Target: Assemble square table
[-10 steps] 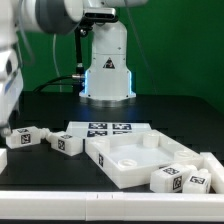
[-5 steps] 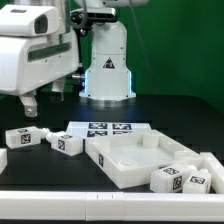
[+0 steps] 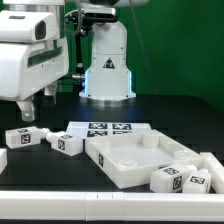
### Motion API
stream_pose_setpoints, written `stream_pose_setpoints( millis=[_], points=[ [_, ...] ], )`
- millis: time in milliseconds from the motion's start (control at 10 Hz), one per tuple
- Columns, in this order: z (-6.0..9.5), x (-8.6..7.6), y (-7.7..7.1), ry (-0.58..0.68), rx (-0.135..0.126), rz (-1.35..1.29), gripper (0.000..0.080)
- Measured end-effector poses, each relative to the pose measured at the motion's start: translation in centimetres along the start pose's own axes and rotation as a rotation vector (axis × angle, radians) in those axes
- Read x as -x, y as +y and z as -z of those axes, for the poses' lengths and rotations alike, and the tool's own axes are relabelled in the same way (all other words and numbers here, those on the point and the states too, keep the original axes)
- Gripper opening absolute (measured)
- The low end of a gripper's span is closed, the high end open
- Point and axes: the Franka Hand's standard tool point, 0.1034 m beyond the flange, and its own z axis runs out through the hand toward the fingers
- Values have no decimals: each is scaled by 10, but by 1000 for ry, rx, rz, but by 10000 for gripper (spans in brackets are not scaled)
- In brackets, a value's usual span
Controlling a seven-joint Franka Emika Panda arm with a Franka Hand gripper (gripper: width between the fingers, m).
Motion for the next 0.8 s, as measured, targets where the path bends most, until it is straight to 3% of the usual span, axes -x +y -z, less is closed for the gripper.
stream_pose_setpoints(
  millis=[200,400,500,800],
  points=[
    [5,-37,4,9,11,-156,649],
    [7,-101,18,38,29,-444,649],
    [6,-120,28,48,36,-512,649],
    [7,-115,33,51,26,-524,649]
  ],
)
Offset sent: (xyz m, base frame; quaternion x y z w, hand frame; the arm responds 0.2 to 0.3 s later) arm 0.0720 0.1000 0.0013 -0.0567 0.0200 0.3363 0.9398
